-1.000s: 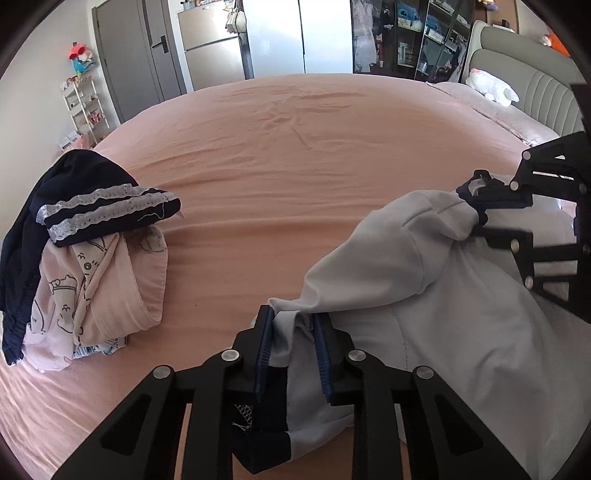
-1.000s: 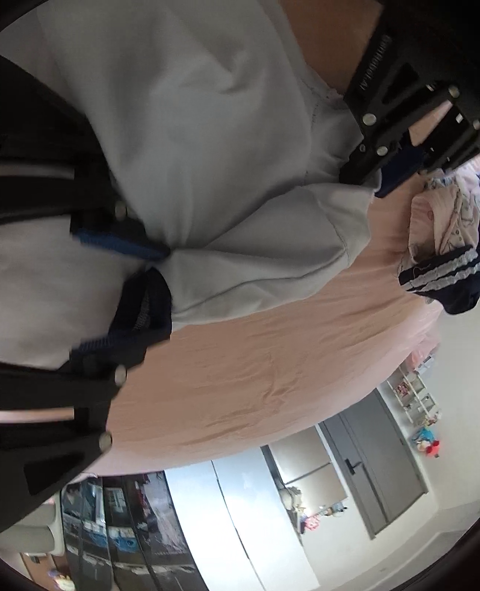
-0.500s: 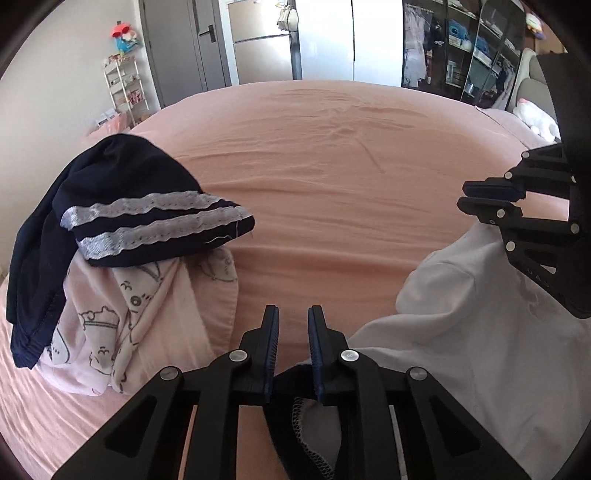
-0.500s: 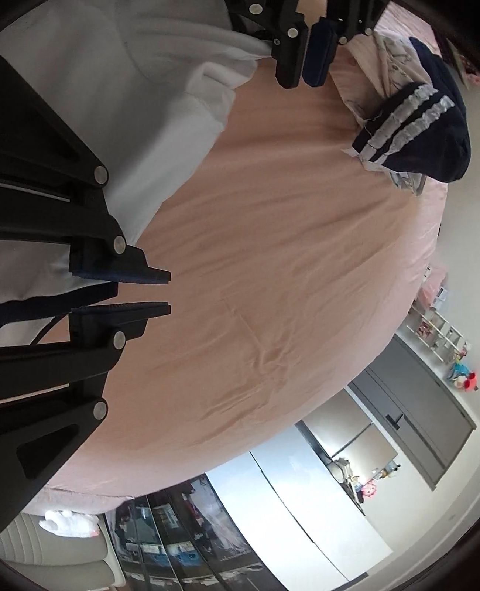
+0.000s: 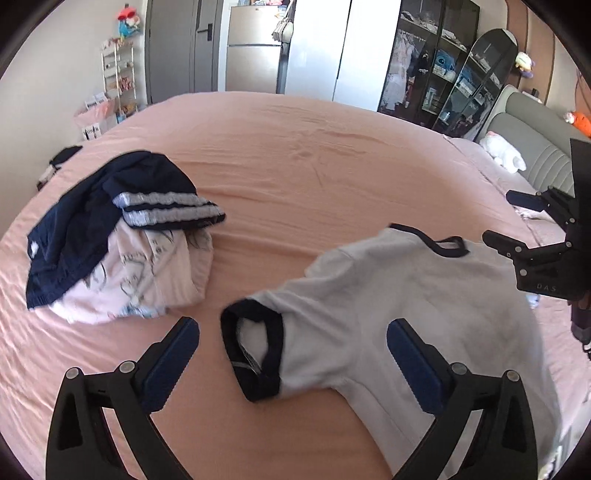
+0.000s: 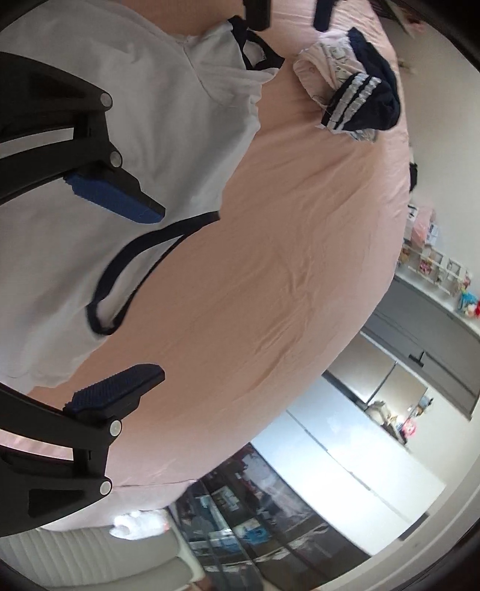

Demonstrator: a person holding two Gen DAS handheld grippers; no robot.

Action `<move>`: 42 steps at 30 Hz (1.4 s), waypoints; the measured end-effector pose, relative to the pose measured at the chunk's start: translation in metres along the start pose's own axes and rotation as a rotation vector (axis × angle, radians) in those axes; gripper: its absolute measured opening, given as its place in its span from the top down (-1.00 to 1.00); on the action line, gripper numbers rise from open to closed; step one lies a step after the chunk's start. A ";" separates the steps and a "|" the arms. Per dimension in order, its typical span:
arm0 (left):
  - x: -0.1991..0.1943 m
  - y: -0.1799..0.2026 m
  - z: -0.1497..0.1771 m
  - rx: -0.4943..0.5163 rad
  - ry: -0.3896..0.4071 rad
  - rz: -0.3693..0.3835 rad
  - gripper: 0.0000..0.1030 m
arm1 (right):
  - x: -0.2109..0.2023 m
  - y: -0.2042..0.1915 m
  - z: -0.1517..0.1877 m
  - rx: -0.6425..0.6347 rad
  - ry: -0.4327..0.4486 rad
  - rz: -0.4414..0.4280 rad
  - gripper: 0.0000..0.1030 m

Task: Fold clothes

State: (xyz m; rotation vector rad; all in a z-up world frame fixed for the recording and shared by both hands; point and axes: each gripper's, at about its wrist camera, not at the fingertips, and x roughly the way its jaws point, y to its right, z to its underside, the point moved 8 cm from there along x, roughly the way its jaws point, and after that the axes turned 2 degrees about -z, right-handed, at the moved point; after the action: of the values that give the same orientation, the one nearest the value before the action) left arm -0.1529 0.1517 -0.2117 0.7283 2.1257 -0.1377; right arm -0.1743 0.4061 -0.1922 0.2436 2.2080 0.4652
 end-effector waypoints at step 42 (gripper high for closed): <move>0.007 0.084 0.143 -0.227 -0.245 -0.008 -1.00 | -0.136 -0.030 0.312 1.219 -0.152 -0.509 -0.53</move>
State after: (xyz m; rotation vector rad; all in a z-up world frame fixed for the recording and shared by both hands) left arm -0.0098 0.1743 -0.2926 0.5391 1.8734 0.0108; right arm 0.1540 0.4108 -0.2878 0.3067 2.0203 -1.1706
